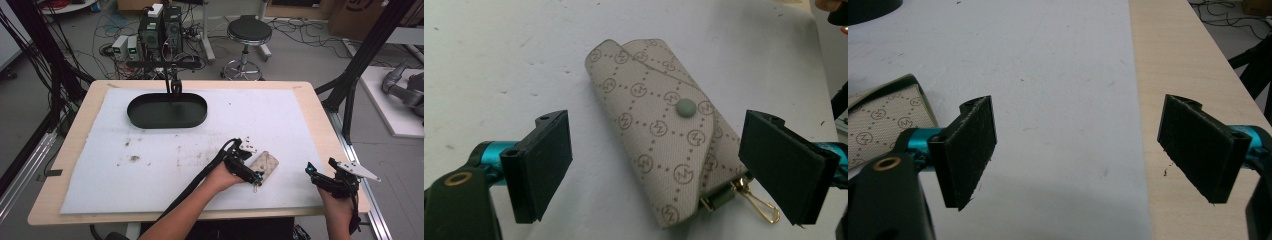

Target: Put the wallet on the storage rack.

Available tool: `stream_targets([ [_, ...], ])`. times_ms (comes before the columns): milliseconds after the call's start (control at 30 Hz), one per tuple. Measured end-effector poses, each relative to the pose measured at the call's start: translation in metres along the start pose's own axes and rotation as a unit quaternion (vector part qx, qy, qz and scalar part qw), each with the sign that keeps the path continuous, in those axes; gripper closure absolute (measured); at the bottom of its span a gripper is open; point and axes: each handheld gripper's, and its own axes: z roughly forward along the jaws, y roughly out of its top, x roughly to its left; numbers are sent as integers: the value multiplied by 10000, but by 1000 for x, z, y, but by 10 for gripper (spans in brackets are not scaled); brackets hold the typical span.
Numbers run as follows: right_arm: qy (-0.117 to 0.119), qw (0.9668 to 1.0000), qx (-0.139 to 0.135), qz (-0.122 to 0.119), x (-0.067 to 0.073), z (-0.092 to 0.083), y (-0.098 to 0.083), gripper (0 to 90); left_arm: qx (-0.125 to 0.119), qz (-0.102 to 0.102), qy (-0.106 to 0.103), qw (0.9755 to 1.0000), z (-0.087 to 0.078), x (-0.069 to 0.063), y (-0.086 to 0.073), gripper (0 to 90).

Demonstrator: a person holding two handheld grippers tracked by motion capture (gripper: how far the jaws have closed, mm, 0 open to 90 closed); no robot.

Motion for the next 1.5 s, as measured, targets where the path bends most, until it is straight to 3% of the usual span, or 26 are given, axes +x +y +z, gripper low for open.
stream_targets([
  [267, 6, 10000, 23, -54, 2, 1, 0, 162, -48, -94, 43, 9999, 13, -6, -2, 138],
  [400, 3, 10000, 18, -67, 2, 2, 1, 162, 79, -98, 10, 9999, 19, -9, -2, 138],
  [533, 8, 10000, 14, -62, 4, 3, 1, 162, 255, 59, 127, 9996, 25, -12, -2, 137],
  [667, 20, 10000, 39, -84, 5, 4, 1, 162, 279, 138, 245, 9992, 27, -16, -3, 136],
  [800, 31, 9999, 44, -130, 6, 5, 2, 162, 419, 484, 504, 9967, 29, -23, -2, 136],
  [1033, 34, 9999, 35, -116, 6, 4, 2, 162, 367, 430, 441, 9974, 29, -22, -3, 172],
  [1167, 25, 9999, 59, -81, 6, 4, 2, 162, 251, 470, 379, 9979, 26, -23, -3, 312],
  [1500, 31, 9999, 52, -105, 5, 5, 1, 162, 202, 428, 304, 9984, 21, -19, -4, 363],
])
